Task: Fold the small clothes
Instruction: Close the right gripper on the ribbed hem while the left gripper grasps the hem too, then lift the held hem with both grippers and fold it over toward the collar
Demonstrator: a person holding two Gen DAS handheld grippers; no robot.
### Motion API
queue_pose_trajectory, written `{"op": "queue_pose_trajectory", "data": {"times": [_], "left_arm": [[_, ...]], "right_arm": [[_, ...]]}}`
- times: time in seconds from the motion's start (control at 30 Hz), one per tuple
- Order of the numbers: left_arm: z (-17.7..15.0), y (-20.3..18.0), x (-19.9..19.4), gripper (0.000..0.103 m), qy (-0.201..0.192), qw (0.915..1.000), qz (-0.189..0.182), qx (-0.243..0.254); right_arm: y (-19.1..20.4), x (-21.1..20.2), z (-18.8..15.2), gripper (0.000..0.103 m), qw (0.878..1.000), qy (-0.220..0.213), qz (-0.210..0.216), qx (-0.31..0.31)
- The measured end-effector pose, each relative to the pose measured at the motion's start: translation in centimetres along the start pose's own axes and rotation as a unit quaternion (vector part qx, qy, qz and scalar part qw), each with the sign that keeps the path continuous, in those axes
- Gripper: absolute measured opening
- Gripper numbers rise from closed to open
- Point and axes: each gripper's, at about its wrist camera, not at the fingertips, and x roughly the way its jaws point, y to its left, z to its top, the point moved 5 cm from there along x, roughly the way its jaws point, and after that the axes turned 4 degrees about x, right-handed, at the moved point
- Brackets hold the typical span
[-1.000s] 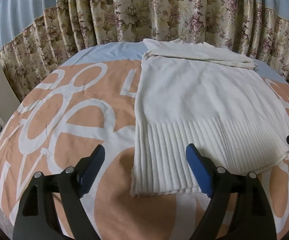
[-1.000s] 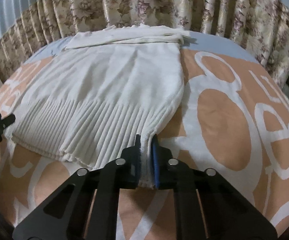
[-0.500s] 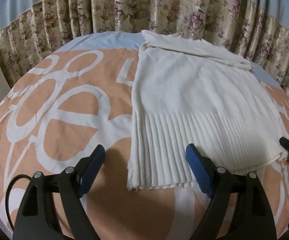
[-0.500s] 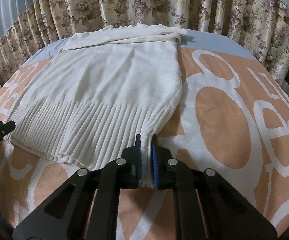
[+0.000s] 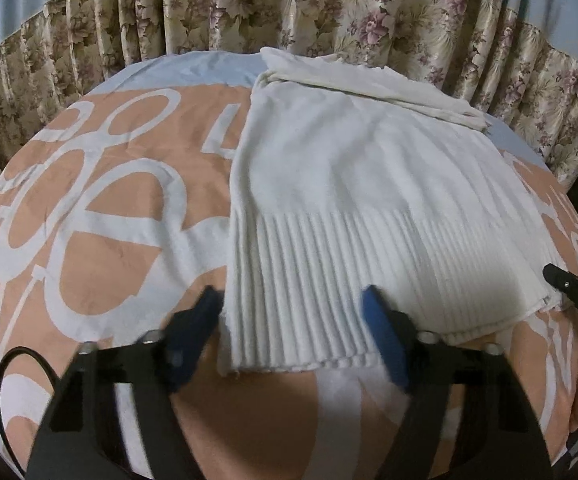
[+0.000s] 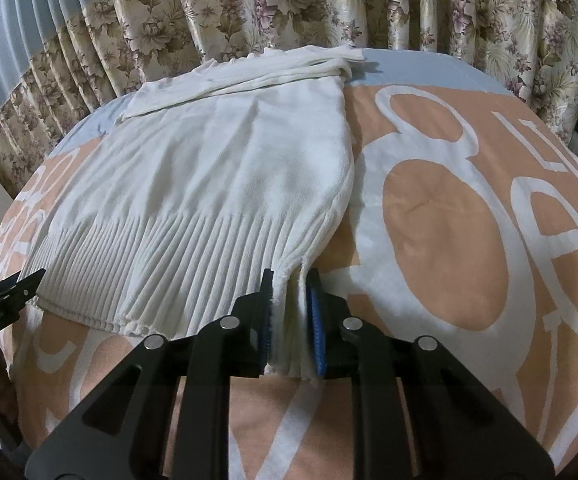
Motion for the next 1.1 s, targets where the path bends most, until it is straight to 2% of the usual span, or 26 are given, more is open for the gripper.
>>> {"op": "queue_pose_trajectory", "data": {"times": [0.07, 0.1, 0.13, 0.27, 0.43, 0.63, 0.7, 0.77, 0.93, 1.1], "left_arm": [[0.0, 0.1, -0.1, 0.052, -0.004, 1.0000, -0.002, -0.004], [0.0, 0.2, -0.1, 0.050, -0.005, 0.9999, -0.005, -0.008], [0.1, 0.4, -0.1, 0.041, -0.007, 0.9999, -0.004, -0.013], [0.3, 0.3, -0.2, 0.018, -0.010, 0.9998, -0.011, -0.013], [0.4, -0.3, -0.2, 0.015, -0.013, 0.9999, 0.011, 0.004], [0.7, -0.3, -0.4, 0.014, -0.014, 0.9996, 0.023, 0.011], [0.8, -0.5, -0.8, 0.013, -0.021, 0.9987, 0.038, 0.026], [1.0, -0.5, -1.2, 0.013, -0.025, 0.9982, 0.047, 0.029], [0.9, -0.8, -1.9, 0.013, -0.033, 0.9966, 0.058, 0.048], [0.5, -0.9, -2.2, 0.013, -0.031, 0.9972, 0.048, 0.048]], "right_arm": [[0.0, 0.0, 0.0, 0.016, 1.000, 0.000, -0.001, -0.001], [0.1, 0.0, 0.0, 0.016, 1.000, 0.000, -0.002, -0.001], [0.0, 0.0, 0.0, 0.016, 1.000, 0.000, -0.002, -0.002], [0.2, -0.1, 0.0, 0.016, 1.000, -0.002, -0.014, -0.012], [1.1, 0.0, -0.2, 0.016, 0.998, -0.008, -0.048, -0.041], [1.4, 0.1, -0.3, 0.015, 0.996, -0.010, -0.066, -0.056], [1.8, -0.2, -0.3, 0.007, 0.994, -0.018, -0.081, -0.066], [2.0, -0.5, -0.3, 0.006, 0.992, -0.028, -0.095, -0.072], [1.8, -0.5, -0.5, 0.006, 0.994, -0.019, -0.087, -0.069], [0.5, -1.6, -0.9, 0.005, 0.998, -0.016, -0.050, -0.029]]}}
